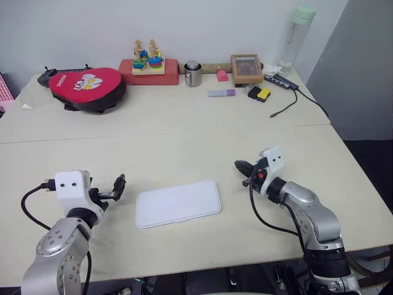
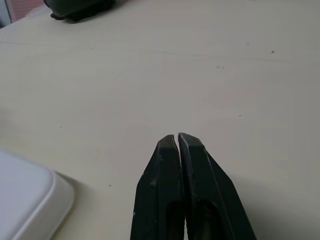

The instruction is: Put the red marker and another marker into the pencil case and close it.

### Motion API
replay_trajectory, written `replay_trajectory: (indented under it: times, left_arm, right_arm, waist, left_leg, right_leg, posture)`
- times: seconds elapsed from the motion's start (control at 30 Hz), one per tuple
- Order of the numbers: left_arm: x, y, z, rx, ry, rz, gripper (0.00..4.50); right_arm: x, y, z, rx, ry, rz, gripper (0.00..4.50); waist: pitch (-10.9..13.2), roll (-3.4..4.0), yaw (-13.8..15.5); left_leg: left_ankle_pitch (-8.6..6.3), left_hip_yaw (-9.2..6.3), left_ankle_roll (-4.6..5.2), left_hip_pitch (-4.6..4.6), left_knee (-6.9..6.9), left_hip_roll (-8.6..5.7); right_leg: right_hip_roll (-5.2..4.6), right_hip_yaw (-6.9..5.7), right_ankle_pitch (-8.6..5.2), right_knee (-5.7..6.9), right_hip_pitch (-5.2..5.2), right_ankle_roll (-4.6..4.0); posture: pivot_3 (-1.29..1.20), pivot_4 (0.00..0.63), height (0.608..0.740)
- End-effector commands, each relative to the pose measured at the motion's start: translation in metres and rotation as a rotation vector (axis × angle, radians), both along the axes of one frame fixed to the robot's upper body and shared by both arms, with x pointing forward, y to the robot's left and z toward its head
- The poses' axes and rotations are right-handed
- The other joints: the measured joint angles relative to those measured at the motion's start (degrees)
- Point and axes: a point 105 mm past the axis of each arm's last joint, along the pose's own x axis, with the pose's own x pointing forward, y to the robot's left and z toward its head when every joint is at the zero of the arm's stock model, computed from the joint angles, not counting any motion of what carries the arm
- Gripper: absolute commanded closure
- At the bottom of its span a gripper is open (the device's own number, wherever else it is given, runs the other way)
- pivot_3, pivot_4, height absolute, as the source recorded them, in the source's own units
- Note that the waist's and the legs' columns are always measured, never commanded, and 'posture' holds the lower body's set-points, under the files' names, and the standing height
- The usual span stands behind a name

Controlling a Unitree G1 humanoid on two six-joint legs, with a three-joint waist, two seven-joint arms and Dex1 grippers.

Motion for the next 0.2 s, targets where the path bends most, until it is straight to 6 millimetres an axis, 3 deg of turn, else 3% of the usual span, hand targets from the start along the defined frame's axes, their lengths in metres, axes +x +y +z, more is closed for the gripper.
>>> replay_trajectory:
  times: [0.03, 0.2]
  left_arm:
    - [-0.0084, -0.0040, 0.0083, -0.004, -0.048, 0.004, 0.00]
    - [-0.0133, -0.0010, 0.0018, 0.009, -0.035, 0.009, 0.00]
  right_arm:
    - [0.0018, -0.0091, 0.0035, -0.017, -0.057, -0.040, 4.43]
    - [0.0000, -0.0104, -0.0057, -0.011, -0.030, -0.052, 4.43]
  waist:
    - [0.0, 0.00, 0.0]
    - [0.0, 0.00, 0.0]
  left_leg:
    - [0.00, 0.02, 0.00, -0.03, -0.01, 0.00]
    - [0.00, -0.03, 0.00, -0.08, -0.07, 0.02]
  right_leg:
    - [0.00, 0.02, 0.01, -0.04, -0.01, 0.02]
    - [0.00, -0.03, 0.02, -0.05, -0.06, 0.07]
  posture:
    - [0.00, 0.150, 0.740]
    - [0.00, 0.150, 0.740]
